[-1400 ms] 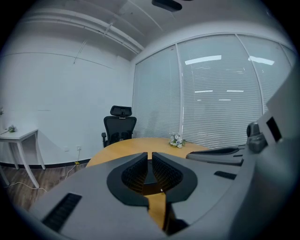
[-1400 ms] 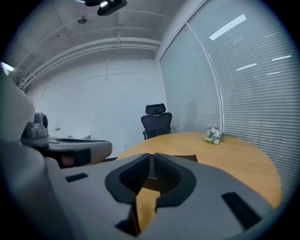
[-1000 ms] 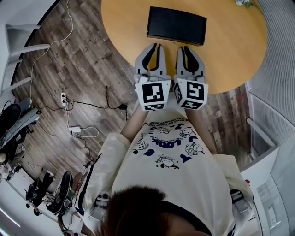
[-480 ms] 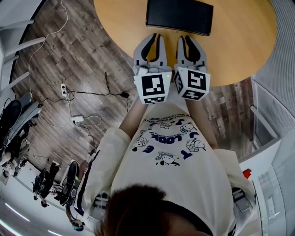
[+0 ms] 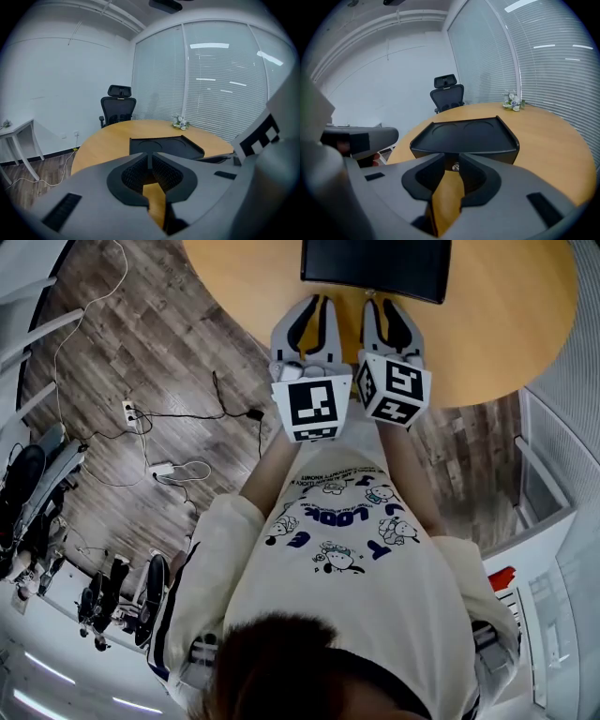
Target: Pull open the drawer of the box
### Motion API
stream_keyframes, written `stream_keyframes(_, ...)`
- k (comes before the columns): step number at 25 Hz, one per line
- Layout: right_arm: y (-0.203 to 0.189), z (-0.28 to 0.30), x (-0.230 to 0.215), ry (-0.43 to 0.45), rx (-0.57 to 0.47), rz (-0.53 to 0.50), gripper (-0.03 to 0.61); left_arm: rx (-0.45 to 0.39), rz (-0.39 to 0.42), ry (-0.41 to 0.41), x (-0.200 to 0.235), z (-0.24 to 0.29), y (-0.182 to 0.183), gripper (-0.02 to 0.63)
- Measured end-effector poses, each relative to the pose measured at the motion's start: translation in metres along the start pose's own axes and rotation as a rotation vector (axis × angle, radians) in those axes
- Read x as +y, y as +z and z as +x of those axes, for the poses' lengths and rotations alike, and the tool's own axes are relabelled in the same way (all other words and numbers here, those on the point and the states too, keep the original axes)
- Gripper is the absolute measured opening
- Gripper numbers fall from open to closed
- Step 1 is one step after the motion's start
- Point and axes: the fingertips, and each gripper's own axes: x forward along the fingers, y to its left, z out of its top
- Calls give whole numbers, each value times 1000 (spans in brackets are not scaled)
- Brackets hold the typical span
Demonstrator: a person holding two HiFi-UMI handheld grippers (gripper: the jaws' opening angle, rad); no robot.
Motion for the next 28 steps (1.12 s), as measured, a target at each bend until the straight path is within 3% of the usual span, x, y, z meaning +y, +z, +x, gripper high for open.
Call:
stream_keyframes(14,-29,29,-11,-35,90,22,124,44,-12,-15,6,16,-17,38)
stream_keyframes(28,-35,37,-8,-39,100,24,121,55,-12,-15,13,14,-25,38)
